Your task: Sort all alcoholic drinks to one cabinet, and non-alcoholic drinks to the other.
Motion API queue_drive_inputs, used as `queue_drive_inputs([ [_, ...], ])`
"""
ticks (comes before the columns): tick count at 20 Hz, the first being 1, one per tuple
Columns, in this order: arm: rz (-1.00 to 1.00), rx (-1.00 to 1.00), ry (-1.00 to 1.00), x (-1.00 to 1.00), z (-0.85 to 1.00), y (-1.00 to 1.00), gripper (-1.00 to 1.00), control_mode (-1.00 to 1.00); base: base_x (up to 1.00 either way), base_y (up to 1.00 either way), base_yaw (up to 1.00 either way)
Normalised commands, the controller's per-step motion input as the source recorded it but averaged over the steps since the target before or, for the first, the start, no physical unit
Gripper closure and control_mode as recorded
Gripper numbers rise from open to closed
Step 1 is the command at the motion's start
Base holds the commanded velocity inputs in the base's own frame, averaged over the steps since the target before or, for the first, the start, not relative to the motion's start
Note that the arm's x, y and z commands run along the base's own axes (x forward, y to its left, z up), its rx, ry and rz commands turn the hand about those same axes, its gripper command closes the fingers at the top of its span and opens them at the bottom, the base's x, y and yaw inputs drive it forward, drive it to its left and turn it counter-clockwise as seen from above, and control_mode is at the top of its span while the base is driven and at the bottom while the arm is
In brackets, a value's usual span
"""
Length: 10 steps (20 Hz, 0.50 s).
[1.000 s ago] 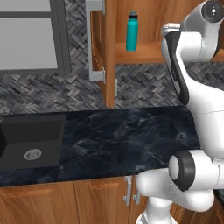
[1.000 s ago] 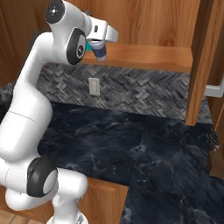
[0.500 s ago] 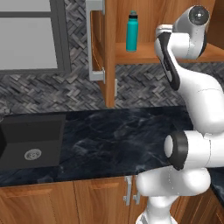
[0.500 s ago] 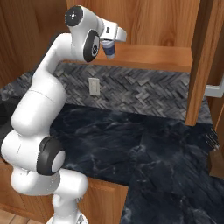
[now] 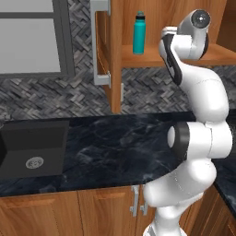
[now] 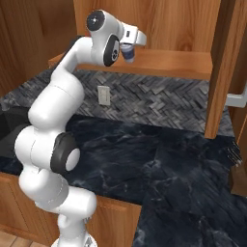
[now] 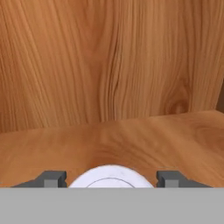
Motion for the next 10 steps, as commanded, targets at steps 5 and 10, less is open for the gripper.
queue_drive_inputs([
  [5, 0.00, 0.00, 0.00, 0.53, -0.01, -0.18, 1.00, -1.00, 0.00, 0.00, 0.00],
  [10, 0.00, 0.00, 0.00, 0.25, -0.16, -0.16, -1.00, -1.00, 0.00, 0.00, 0.00],
])
